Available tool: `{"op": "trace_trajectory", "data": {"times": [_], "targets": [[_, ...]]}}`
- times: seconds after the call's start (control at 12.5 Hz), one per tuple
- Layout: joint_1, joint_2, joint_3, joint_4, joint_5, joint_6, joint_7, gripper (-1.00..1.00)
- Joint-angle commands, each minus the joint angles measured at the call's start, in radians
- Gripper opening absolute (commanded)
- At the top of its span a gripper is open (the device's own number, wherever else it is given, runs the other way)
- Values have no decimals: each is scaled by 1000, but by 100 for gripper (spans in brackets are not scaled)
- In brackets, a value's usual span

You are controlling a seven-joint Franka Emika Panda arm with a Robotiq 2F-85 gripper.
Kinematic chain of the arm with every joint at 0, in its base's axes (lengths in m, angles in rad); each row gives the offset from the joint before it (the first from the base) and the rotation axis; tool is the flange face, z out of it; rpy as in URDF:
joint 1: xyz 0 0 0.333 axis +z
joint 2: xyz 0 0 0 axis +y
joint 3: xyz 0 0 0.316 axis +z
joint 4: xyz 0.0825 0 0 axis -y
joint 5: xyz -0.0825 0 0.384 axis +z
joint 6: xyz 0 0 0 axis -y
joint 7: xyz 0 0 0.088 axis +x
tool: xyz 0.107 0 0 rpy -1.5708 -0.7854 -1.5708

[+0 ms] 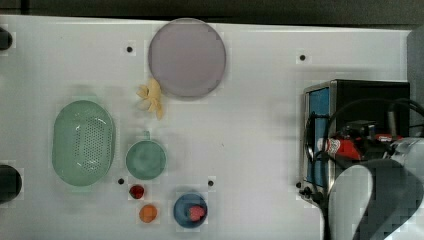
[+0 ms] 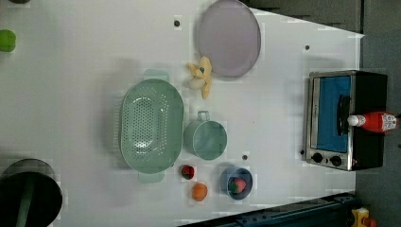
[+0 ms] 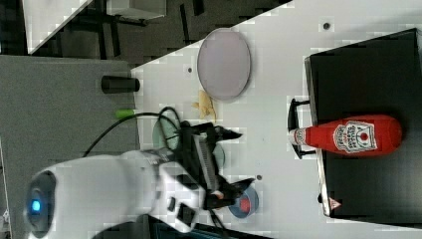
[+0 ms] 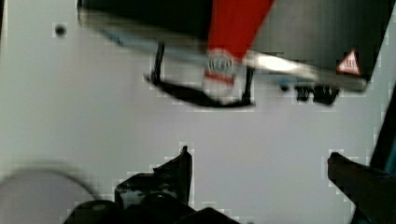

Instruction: Pick Ketchup from oven and place it on table.

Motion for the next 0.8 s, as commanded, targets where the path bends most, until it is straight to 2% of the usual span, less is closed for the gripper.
{"op": "trace_trajectory", "data": {"times": [0.08,0.48,0.8], "targets": [[5,46,-63,16,-5,104,-24,100],[-8,229,-168,37,13,296,-24,100],[-29,338,-188,43,157,350,-23,100]]}}
